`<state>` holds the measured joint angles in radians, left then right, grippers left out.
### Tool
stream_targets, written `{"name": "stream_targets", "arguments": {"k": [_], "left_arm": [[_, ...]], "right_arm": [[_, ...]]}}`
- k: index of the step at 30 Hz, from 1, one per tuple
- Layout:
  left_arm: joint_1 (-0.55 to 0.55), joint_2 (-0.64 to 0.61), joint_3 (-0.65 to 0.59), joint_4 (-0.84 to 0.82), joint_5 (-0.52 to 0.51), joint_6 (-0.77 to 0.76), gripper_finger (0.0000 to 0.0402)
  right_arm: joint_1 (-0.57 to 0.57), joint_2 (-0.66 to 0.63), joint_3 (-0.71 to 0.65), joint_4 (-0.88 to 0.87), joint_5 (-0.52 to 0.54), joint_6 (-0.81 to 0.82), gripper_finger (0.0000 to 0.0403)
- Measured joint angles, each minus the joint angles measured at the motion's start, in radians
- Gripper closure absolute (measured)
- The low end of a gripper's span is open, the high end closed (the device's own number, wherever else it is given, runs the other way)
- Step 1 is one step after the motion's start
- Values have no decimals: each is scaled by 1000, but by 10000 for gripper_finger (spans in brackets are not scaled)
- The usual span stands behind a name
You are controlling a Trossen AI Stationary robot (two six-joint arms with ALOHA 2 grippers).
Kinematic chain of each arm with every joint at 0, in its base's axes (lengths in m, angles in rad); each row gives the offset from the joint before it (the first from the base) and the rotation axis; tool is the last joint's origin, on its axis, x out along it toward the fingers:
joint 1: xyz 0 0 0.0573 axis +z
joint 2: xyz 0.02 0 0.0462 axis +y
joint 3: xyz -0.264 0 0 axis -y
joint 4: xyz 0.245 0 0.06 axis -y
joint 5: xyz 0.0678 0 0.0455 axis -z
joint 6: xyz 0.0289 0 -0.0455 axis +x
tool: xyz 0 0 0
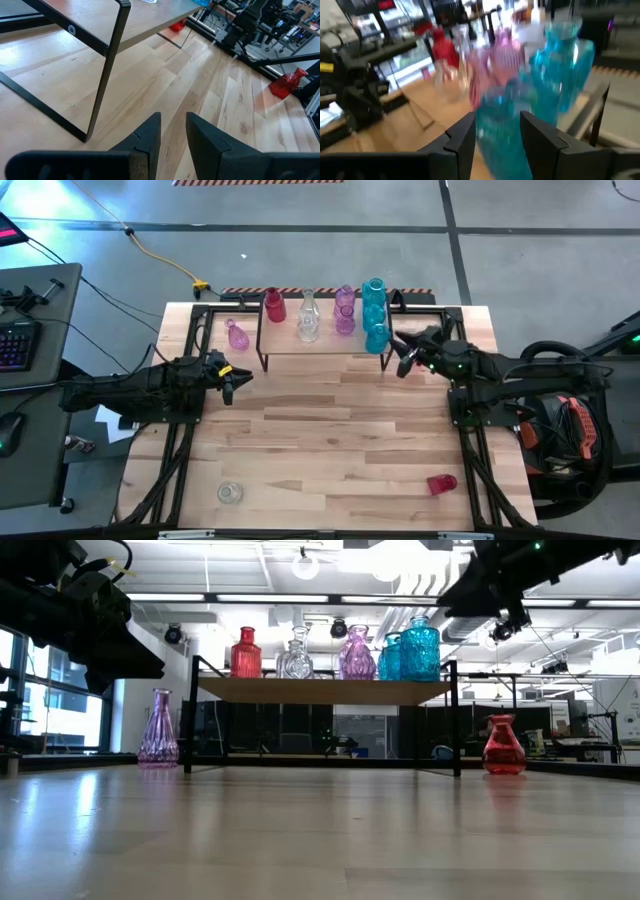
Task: Sort vases onto shelf
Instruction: Put the blue vase on the shelf aligned with the other blue vases
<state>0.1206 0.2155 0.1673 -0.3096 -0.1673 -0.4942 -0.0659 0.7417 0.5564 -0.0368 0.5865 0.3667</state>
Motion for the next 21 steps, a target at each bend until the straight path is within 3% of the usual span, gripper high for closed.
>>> {"name": "stream_targets", "arguments": {"k": [4, 21], "left_arm": [[0, 0, 0, 0, 0, 0, 319], [0, 0, 0, 0, 0, 0, 319]], "right_arm": [[11, 33, 0, -56, 3, 74, 267], [7, 167, 1, 30, -11, 106, 267]]}}
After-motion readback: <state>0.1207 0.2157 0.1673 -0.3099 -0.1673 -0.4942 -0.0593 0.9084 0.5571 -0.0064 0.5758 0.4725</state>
